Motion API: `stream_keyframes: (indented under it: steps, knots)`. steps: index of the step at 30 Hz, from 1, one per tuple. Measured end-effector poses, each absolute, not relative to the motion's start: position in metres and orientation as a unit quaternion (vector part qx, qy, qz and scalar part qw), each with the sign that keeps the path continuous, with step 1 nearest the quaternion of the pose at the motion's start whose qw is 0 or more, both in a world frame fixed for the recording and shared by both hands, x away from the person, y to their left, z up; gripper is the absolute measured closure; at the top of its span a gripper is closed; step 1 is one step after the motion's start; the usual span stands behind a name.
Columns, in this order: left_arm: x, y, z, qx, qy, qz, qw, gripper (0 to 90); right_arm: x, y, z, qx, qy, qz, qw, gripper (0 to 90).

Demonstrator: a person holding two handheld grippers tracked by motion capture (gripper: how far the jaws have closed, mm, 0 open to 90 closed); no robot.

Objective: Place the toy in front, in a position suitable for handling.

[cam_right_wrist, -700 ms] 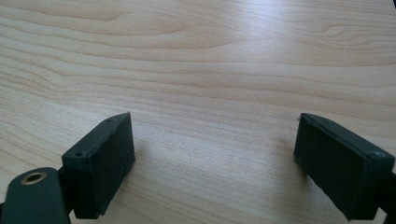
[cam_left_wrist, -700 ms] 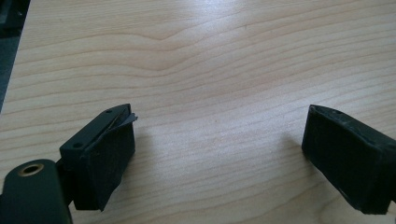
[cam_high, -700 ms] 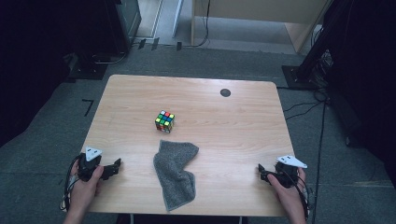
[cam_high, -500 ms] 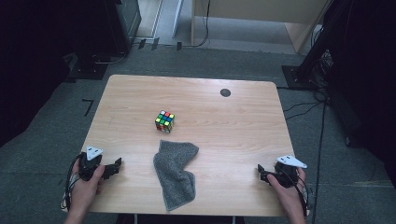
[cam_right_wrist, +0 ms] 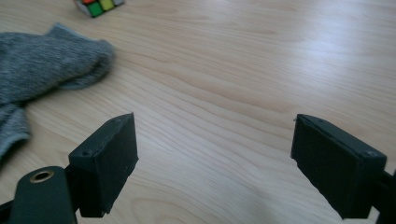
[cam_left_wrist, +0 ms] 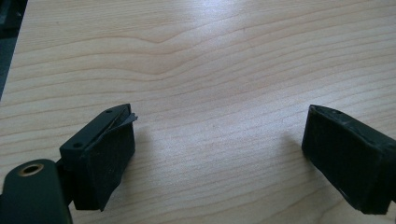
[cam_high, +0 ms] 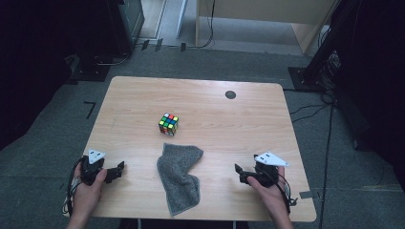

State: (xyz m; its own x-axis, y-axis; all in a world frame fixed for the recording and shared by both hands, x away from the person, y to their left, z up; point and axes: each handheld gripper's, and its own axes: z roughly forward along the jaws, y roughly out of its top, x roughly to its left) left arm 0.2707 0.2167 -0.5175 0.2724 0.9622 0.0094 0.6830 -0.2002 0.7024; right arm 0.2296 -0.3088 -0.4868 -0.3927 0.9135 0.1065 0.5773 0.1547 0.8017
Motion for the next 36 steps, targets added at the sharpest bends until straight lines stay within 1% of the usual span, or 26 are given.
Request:
stream_keyframes:
  steps: [8,18,28,36]
  knots:
    - [0.271,0.216,-0.517,0.738,0.558,0.233,0.299,9.6,0.235,-0.261,-0.477,0.461,0.758,0.42,0.191,14.5]
    - [0.27,0.217,-0.518,0.738,0.558,0.233,0.3,9.4,0.243,-0.219,-0.466,0.425,0.772,0.44,0.172,14.2]
    - [0.27,0.217,-0.517,0.738,0.558,0.232,0.299,9.3,0.244,-0.17,-0.473,0.382,0.794,0.452,0.138,13.5]
    - [0.27,0.217,-0.518,0.739,0.557,0.232,0.3,9.2,0.241,-0.144,-0.485,0.356,0.808,0.454,0.116,13.2]
